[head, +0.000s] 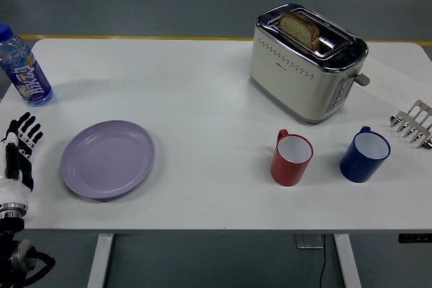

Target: Push plate across desktop

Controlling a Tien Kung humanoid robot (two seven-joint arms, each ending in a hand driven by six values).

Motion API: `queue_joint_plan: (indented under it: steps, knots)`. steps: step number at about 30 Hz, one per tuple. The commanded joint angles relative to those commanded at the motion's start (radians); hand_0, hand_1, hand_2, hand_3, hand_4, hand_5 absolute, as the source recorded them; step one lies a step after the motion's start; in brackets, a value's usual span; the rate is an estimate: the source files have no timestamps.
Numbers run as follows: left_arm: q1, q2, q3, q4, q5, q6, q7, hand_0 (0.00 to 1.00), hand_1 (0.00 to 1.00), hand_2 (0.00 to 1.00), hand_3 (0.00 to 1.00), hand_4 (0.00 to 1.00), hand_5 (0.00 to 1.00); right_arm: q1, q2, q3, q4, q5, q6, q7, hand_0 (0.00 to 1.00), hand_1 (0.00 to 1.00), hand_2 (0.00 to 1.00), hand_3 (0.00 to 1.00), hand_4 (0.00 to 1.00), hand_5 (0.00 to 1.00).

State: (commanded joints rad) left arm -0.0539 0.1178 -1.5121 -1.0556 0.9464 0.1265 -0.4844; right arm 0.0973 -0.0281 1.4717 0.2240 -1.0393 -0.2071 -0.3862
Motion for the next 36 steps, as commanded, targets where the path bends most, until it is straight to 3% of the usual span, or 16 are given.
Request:
queue_joint_plan:
  steps: [9,18,36]
  knots:
    - [0.012,0.003,0.056,-0.011,-0.023,0.005,-0.014,0.844,0.874,0.892,0.838,0.543,0.998,-0.001,0.000,-0.001,0.001,-0.004,0.001,-0.003,0.646,0.620,0.704,0.779,0.512,0.559]
    - [0.008,-0.028,0.098,-0.005,-0.033,0.006,-0.018,0.842,0.871,0.891,0.842,0.535,0.998,-0.006,-0.001,0.000,0.002,-0.012,0.002,-0.005,0.646,0.620,0.704,0.779,0.512,0.560]
    - [0.002,-0.050,0.202,-0.025,-0.085,0.039,-0.061,0.838,0.869,0.891,0.840,0.531,0.998,-0.007,-0.007,-0.017,-0.001,-0.008,0.009,0.001,0.646,0.619,0.703,0.779,0.513,0.561]
